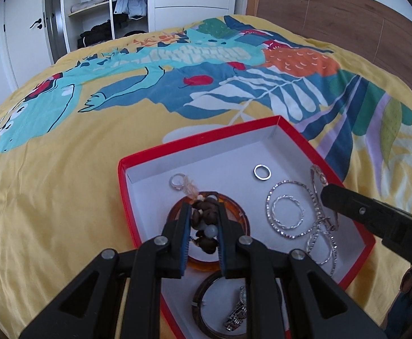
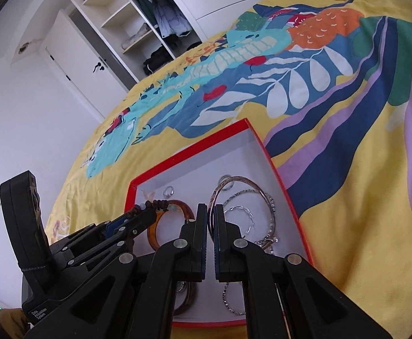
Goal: Organize jewelry
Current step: 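Carry the beaded bracelet and gold bangle into the red box and open both tools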
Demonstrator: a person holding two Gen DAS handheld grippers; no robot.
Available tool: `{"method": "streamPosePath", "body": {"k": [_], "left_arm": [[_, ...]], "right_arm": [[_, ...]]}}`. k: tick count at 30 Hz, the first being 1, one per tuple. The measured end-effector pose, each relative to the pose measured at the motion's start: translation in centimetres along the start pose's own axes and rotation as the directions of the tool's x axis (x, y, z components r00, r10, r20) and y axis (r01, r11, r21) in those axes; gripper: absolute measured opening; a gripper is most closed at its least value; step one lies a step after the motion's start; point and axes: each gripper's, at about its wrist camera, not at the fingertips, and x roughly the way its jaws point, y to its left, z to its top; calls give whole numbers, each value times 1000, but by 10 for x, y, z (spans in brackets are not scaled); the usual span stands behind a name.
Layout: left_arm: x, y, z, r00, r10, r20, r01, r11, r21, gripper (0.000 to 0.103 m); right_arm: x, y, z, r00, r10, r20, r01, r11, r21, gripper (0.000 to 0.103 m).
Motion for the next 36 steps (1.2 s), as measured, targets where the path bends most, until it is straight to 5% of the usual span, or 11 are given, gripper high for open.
{"method": "streamPosePath", "body": {"k": [36], "left_arm": [[17, 3, -21, 999, 4, -43, -4, 1000, -2, 16]], "right_arm": [[29, 5, -29, 983, -144, -114, 129, 984, -123, 7]]}}
